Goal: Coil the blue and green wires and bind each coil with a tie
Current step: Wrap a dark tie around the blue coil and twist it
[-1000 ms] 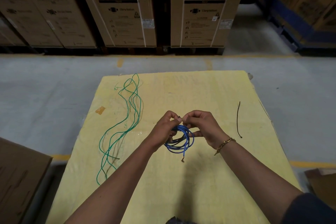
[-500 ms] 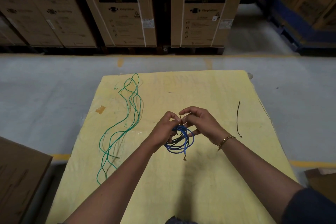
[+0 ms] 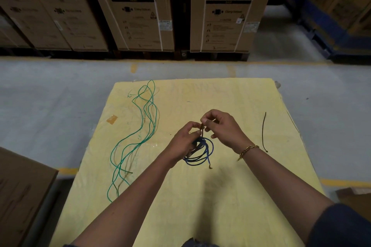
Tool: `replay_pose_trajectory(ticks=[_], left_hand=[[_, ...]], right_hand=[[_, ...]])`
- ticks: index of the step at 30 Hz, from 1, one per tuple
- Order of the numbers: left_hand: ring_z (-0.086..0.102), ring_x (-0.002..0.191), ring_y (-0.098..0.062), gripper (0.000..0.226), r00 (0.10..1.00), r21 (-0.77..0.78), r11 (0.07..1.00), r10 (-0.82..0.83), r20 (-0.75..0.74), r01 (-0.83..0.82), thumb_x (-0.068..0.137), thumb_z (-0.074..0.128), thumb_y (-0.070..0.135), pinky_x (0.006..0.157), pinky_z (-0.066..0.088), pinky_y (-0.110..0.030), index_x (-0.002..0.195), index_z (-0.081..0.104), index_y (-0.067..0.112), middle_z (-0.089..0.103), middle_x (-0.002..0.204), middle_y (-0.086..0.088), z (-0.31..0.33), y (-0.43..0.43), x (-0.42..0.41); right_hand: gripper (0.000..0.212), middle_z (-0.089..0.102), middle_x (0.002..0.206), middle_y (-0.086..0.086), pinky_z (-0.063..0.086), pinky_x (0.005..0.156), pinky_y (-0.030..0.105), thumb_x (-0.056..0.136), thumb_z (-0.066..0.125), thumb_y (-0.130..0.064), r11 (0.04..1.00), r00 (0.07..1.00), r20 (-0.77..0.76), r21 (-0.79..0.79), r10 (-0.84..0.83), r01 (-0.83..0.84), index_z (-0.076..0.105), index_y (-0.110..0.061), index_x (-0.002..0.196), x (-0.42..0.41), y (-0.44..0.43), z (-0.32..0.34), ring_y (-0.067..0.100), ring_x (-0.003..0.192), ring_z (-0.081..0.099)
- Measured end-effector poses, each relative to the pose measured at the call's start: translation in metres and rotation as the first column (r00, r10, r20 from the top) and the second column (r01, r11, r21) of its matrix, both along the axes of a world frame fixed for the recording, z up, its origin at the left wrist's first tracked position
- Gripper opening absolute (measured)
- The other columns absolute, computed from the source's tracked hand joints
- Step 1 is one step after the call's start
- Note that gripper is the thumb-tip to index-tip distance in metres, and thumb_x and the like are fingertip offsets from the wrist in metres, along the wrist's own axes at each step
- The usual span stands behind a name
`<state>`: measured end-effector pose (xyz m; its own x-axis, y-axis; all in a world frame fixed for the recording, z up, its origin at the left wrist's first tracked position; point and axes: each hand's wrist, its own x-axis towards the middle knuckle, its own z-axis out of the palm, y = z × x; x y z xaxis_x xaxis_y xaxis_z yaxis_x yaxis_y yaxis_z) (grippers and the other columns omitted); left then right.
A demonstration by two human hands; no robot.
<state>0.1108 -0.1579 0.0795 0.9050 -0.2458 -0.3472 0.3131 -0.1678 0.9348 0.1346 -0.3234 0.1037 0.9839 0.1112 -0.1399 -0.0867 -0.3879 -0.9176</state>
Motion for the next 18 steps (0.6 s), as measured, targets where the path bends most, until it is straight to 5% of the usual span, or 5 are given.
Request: replay_pose_trajectory(ticks=[5, 8, 18], left_hand=[[0.038, 0.050, -0.011, 0.019, 1.000, -0.038, 0.999, -0.004, 0.019, 0.005, 0.105, 0.048, 0.041, 0.047, 0.034, -0.027, 0.116, 0.060, 0.031, 0.048, 0.062, 0.005, -0.001, -0.003, -0.002], [0.034, 0.047, -0.011, 0.021, 0.999, -0.068, 0.997, 0.037, 0.019, -0.035, 0.100, 0.054, 0.050, 0.048, 0.037, -0.026, 0.102, 0.064, 0.031, 0.046, 0.062, 0.001, 0.002, -0.004, -0.002], [0.021, 0.045, -0.013, 0.019, 0.992, -0.144, 0.985, 0.079, -0.094, -0.092, 0.103, 0.052, 0.029, 0.051, 0.029, -0.027, 0.092, 0.063, 0.019, 0.036, 0.054, 0.001, -0.001, -0.003, -0.001]], right_hand=[[0.008, 0.071, 0.086, -0.006, 0.054, 0.072, 0.035, 0.093, 0.066, -0.024, 0.997, 0.998, 0.030, -0.056, 0.052, -0.051, 0.071, -0.024, 0.087, 0.001, -0.003, -0.006, 0.013, 0.078, 0.063], [0.005, 0.072, 0.089, -0.007, 0.054, 0.071, 0.035, 0.089, 0.071, -0.027, 0.998, 0.999, 0.049, -0.060, 0.024, -0.021, 0.073, -0.027, 0.084, 0.002, -0.004, -0.006, 0.014, 0.077, 0.063], [0.007, 0.068, 0.082, -0.013, 0.048, 0.058, 0.028, 0.095, 0.064, -0.019, 0.966, 0.982, 0.005, 0.184, -0.188, 0.184, 0.068, -0.019, 0.090, 0.006, -0.007, 0.006, 0.008, 0.070, 0.062]])
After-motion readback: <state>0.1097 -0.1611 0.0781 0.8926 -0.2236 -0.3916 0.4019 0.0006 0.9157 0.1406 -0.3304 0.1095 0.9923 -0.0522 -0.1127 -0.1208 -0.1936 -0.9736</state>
